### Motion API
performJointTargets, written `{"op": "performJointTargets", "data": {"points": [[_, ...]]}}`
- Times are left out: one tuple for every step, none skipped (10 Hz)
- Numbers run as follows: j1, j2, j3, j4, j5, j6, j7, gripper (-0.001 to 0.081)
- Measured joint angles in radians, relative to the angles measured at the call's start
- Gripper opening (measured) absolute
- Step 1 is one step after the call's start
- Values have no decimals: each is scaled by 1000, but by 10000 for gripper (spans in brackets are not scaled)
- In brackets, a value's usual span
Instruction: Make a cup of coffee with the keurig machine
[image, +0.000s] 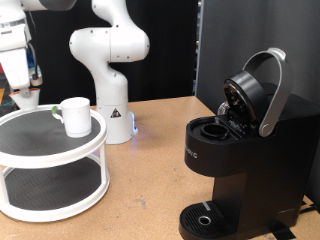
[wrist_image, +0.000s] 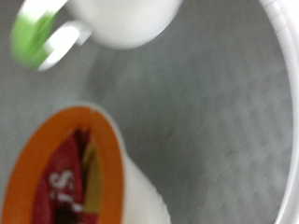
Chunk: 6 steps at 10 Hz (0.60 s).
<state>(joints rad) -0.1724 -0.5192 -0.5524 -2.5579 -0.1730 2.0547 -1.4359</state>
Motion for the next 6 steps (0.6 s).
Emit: {"op": "performJointTargets", "data": {"points": [[7, 0, -1, 3, 87, -5, 23, 99], [23, -1, 0, 10, 178, -12, 48, 99], [48, -4, 0, 19, 292, -15, 76, 99], [64, -5, 14, 31, 344, -15, 131, 99], [66, -5, 30, 36, 356, -15, 183, 99], [67, -5, 27, 34, 355, -15, 166, 99]]}}
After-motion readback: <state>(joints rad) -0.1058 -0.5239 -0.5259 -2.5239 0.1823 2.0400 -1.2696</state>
